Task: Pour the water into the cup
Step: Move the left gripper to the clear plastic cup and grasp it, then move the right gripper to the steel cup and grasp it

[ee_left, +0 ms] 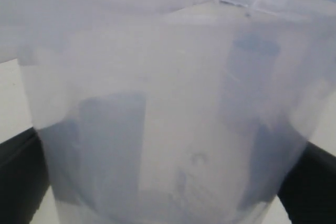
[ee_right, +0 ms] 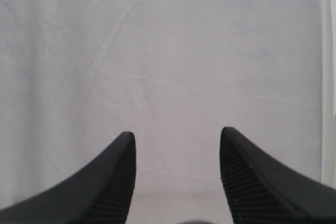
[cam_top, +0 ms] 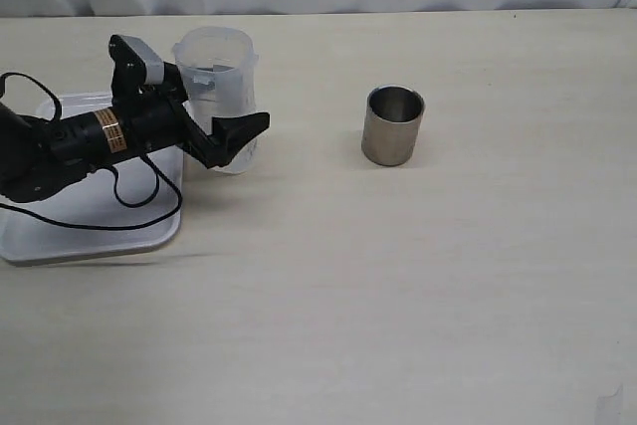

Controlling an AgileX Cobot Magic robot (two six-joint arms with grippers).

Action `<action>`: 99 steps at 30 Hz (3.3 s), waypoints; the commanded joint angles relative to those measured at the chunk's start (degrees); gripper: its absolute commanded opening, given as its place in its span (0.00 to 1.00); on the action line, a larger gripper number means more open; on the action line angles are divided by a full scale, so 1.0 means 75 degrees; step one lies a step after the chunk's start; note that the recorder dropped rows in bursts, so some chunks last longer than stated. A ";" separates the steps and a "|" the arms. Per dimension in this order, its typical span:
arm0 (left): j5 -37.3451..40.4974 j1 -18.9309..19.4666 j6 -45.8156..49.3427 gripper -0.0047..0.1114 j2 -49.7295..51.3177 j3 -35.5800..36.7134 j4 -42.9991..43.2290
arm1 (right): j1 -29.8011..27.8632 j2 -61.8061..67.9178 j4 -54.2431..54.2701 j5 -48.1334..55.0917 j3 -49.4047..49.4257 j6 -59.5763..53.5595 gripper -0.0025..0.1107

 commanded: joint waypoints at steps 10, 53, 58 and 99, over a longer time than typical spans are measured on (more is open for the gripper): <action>0.0074 -0.0089 -0.0055 0.94 -0.0007 -0.0121 -0.0456 | -0.0029 -0.0035 0.0007 0.0018 0.0018 0.0040 0.45; 0.0352 -0.0089 -0.0276 0.04 -0.0007 -0.0121 0.0032 | -0.0029 1.3654 -0.4191 -0.6039 -0.3467 -0.0051 0.85; 0.0352 -0.0089 -0.0276 0.04 -0.0007 -0.0121 0.0032 | -0.0029 1.5445 -0.5025 -0.6108 -0.4741 -0.0051 0.85; 0.0356 -0.0089 -0.0276 0.04 -0.0007 -0.0121 0.0030 | 0.0331 1.8113 -0.5282 -0.6459 -0.7592 0.0460 0.85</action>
